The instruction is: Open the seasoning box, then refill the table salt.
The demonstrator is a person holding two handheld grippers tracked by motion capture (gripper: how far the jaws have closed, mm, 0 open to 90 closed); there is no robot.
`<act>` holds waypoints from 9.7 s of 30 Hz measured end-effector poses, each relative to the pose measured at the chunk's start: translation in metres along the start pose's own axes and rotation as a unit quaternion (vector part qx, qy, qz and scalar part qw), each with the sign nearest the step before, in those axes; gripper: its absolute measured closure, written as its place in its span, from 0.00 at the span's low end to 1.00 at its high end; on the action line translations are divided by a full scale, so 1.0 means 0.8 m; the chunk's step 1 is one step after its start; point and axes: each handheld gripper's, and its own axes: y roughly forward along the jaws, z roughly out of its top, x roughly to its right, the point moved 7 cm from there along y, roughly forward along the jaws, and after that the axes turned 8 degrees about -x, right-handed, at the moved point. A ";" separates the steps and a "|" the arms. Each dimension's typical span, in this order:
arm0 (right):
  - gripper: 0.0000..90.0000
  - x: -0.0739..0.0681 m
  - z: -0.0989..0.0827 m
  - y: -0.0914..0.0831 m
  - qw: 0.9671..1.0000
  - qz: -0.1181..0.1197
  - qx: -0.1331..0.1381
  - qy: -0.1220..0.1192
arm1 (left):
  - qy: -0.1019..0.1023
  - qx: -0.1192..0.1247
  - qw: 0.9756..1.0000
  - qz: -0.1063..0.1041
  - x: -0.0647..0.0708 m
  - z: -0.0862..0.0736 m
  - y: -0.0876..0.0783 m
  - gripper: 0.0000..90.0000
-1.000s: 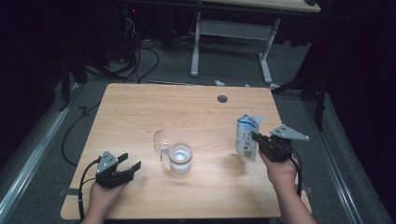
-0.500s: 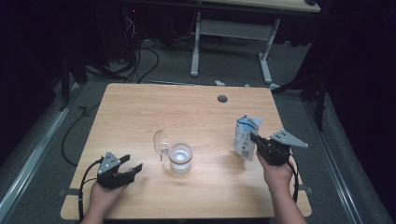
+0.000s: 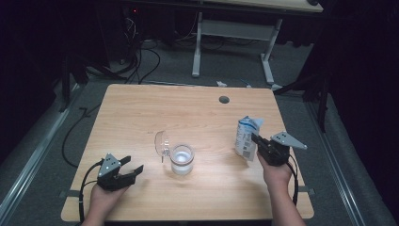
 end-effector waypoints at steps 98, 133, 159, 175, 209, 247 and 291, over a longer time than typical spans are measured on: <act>0.64 -0.102 -0.075 0.005 0.995 0.026 -0.069 -0.064 | -0.007 -0.001 1.000 0.002 0.006 0.005 -0.001 0.44; 0.97 -0.176 -0.066 0.068 0.987 0.101 -0.076 -0.102 | -0.064 0.014 0.998 0.026 0.041 0.057 -0.003 0.89; 1.00 -0.207 -0.068 0.079 0.982 0.118 -0.082 -0.119 | -0.055 0.054 0.997 0.016 0.071 0.101 -0.001 1.00; 1.00 -0.213 -0.068 0.078 0.981 0.124 -0.081 -0.125 | -0.043 0.060 0.997 0.000 0.092 0.110 0.007 1.00; 1.00 -0.201 -0.077 0.067 0.982 0.121 -0.084 -0.119 | -0.031 -0.004 1.000 0.005 0.095 0.050 0.047 1.00; 1.00 -0.187 -0.081 0.062 0.984 0.116 -0.085 -0.108 | -0.046 0.006 0.999 0.028 0.073 0.049 0.046 1.00; 1.00 -0.179 -0.080 0.057 0.985 0.111 -0.083 -0.102 | -0.047 -0.009 0.998 0.031 0.054 0.084 0.095 1.00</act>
